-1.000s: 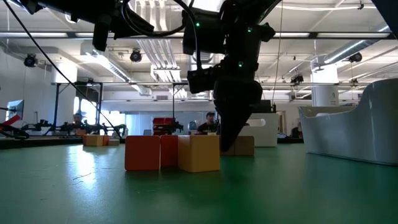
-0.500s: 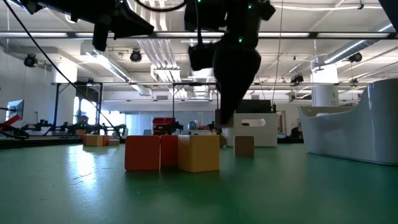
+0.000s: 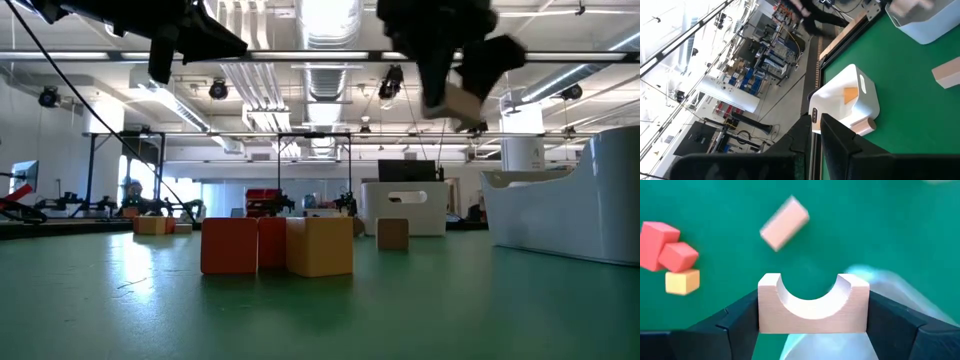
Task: Sort & place blocks by color
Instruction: Put the brown block into the gray bin
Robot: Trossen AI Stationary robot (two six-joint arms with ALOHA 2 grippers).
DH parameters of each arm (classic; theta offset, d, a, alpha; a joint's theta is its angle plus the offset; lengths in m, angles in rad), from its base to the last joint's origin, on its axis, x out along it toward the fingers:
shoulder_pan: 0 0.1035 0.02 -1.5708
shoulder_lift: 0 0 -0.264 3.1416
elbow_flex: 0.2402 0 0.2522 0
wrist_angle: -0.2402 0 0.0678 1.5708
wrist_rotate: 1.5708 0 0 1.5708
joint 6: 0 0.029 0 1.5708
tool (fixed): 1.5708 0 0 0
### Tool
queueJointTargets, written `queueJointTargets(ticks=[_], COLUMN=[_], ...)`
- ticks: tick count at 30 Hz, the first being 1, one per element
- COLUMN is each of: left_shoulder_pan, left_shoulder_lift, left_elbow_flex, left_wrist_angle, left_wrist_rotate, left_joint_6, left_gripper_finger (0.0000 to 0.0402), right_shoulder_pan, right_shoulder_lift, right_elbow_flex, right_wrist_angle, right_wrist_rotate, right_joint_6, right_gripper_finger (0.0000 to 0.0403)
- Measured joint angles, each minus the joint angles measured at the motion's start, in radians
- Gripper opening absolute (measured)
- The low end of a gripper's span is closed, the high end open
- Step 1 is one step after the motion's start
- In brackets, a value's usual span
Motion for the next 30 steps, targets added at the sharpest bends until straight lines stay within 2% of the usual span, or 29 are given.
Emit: queueJointTargets(ticks=[6, 13, 21, 26, 30], left_shoulder_pan=[0.0, 0.0, 0.0, 0.0, 0.0], left_shoulder_lift=[0.0, 0.0, 0.0, 0.0, 0.0], left_elbow_flex=[-0.003, -0.003, -0.003, -0.003, -0.003], left_wrist_angle=[-0.001, 0.0, 0.0, 0.0, 0.0], left_wrist_rotate=[0.0, 0.0, 0.0, 0.0, 0.0], left_joint_6=[0.002, 0.004, 0.011, 0.01, 0.009], left_gripper_finger=[0.0024, 0.0024, 0.0024, 0.0024, 0.0024], right_shoulder_pan=[0.101, 0.179, 0.185, 0.179, 0.174], right_shoulder_lift=[-0.073, -0.127, -0.18, -0.183, -0.183], right_elbow_flex=[-0.084, -0.249, -0.419, -0.503, -0.52], right_wrist_angle=[-0.037, -0.031, 0.053, 0.138, 0.14], right_wrist_rotate=[0.064, 0.065, 0.051, 0.051, 0.051], right_joint_6=[0.312, 0.489, 0.538, 0.539, 0.539], right_gripper_finger=[0.0278, 0.0292, 0.0283, 0.031, 0.0332])
